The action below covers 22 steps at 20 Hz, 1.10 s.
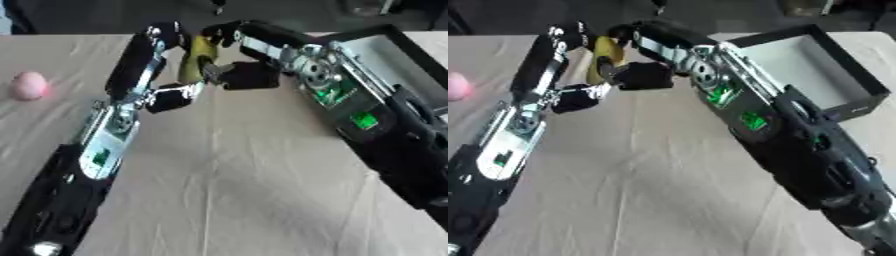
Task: Pick up the objects with one hand, pass them to the other hand, and then place them into the box on the other side of the table.
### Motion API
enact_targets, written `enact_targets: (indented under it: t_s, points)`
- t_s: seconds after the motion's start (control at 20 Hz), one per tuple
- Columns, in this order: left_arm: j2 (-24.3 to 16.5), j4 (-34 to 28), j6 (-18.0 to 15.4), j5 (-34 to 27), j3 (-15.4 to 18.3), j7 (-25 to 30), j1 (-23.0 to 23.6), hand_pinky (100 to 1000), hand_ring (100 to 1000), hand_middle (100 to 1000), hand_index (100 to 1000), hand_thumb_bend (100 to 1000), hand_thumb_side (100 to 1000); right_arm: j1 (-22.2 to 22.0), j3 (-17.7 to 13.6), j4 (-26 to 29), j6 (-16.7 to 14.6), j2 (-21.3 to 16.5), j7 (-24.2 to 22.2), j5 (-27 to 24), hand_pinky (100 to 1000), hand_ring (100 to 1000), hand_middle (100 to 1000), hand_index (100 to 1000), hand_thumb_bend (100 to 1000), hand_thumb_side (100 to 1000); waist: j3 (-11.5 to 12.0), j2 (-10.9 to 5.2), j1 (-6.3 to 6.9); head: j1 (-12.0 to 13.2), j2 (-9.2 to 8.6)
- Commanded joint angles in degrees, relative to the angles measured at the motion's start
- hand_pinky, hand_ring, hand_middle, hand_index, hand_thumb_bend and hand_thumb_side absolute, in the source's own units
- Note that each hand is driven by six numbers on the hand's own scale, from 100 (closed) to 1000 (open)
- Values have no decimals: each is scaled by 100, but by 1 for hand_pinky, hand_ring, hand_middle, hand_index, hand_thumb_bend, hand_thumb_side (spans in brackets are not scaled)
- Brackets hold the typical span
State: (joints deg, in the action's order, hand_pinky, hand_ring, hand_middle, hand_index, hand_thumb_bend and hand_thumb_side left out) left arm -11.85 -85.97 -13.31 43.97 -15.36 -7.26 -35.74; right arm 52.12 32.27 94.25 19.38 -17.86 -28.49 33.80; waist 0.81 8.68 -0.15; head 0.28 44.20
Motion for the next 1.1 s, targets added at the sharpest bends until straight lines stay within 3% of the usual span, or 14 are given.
enact_targets:
  t_s: [0.05, 0.8, 0.95, 1.1]
  points:
    - [9, -129, -23, 19, 4, -10, -104, 697, 610, 529, 448, 100, 100, 102, -33, 23, -46, 7, -21, 87, 968, 904, 869, 977, 100, 896, 7, -121, -70, -17, -9]
    - [18, -162, -73, 158, -28, -102, -122, 697, 608, 527, 445, 115, 100, 73, -4, -177, 18, 17, -315, -154, 965, 901, 867, 981, 100, 962, 24, -107, -75, -24, -9]
    - [18, -153, -83, 187, -31, -131, -125, 697, 608, 527, 445, 117, 100, 68, 9, -211, -5, 11, -364, -51, 956, 893, 857, 974, 100, 943, 19, -109, -78, -26, -9]
    - [16, -154, -90, 201, -39, -156, -128, 698, 609, 527, 445, 122, 100, 59, -5, -229, 54, 25, -397, -114, 939, 869, 826, 950, 100, 831, 16, -113, -76, -26, -9]
